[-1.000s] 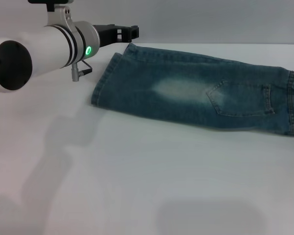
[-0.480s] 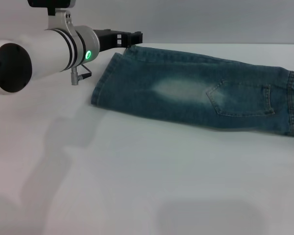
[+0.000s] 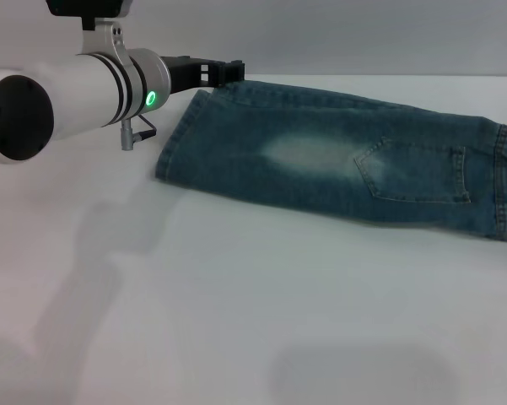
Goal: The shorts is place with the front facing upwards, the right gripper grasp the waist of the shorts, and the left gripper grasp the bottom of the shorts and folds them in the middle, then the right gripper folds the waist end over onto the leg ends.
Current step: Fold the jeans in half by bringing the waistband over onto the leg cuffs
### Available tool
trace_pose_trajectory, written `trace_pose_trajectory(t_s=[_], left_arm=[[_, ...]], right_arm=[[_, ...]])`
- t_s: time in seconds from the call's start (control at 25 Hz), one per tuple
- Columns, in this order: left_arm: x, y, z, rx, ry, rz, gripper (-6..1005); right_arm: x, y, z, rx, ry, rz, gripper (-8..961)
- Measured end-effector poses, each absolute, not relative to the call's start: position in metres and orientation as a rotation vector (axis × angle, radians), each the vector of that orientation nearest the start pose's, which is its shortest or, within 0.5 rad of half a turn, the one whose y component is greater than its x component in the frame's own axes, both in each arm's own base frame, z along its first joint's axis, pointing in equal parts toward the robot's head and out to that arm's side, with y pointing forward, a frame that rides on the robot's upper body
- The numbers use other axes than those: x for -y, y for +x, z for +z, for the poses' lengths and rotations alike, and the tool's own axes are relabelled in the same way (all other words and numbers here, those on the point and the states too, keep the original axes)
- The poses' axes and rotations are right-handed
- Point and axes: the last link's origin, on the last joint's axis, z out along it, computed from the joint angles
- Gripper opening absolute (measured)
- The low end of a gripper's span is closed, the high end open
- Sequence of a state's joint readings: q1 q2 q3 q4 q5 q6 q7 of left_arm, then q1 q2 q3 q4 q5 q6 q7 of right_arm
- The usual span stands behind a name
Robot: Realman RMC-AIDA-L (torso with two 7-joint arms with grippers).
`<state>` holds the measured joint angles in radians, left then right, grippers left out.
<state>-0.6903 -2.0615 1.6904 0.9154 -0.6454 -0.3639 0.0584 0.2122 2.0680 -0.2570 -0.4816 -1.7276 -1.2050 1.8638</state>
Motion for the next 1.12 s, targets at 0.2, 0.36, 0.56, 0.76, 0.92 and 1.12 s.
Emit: trace_pose_trajectory(t_s=[0.2, 0.36, 0.56, 0.76, 0.92, 1.12], left_arm=[[-0.449, -0.163, -0.048, 0.999, -2.037, -0.354, 861], [-0.449, -0.161, -0.049, 0.997, -2.041, -0.355, 861], [-0.448, -0.161, -0.050, 0.997, -2.045, -0.353, 861], [-0.447, -0.159, -0.051, 0.991, -2.052, -0.352, 861], [-0.446, -0.159, -0.052, 0.992, -2.053, -0.352, 861], [-0.446, -0.159, -0.053, 0.996, -2.060, -0.344, 861]], right_arm=[[-0.239, 0.431, 0.067, -1.636, -1.263, 1.109, 702], [-0.236, 0.433, 0.065, -1.643, -1.257, 1.098, 702], [-0.238, 0.432, 0.064, -1.644, -1.264, 1.098, 701], [-0.243, 0.429, 0.060, -1.643, -1.290, 1.095, 701], [-0.248, 0.426, 0.057, -1.641, -1.305, 1.099, 701], [-0.249, 0.425, 0.056, -1.642, -1.309, 1.100, 702]])
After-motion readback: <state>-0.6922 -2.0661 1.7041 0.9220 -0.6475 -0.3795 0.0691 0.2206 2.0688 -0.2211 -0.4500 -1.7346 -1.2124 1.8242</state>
